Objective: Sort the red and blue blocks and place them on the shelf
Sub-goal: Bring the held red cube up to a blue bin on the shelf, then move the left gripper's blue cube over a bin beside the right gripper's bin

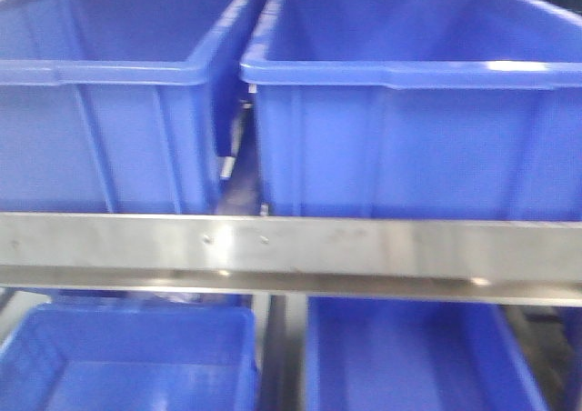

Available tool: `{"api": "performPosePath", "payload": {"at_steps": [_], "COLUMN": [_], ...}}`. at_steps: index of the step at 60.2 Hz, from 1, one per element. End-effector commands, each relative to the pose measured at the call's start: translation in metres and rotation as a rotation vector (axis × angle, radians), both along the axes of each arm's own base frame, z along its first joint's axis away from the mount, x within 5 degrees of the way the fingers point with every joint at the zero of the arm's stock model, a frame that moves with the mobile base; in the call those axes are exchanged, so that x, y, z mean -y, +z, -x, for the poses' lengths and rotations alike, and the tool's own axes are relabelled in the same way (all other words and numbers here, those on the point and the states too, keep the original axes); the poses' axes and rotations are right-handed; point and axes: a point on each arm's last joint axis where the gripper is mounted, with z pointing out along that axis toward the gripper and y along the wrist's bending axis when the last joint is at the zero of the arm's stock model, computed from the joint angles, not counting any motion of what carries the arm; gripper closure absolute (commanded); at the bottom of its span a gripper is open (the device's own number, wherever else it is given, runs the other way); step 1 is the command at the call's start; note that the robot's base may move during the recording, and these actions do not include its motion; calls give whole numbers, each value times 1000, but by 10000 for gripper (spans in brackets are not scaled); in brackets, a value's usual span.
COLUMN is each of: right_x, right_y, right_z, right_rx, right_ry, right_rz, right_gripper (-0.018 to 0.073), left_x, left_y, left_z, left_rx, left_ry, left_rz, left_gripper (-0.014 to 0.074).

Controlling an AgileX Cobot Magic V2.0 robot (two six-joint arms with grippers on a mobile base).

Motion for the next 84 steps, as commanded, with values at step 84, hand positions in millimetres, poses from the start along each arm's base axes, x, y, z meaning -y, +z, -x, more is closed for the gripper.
{"api": "performPosePath", "payload": {"at_steps": [84], "right_x": [1], "right_y": [16], "right_z": [-2], "right_rx": [105], "right_ry": [-11], "right_rz": [-4], "right_gripper": [501], "left_x": [1], "left_y": [16], "left_z": [-2], "left_rx": [97], "left_ry": [-4], "left_rz": [21], "left_gripper": [461]}}
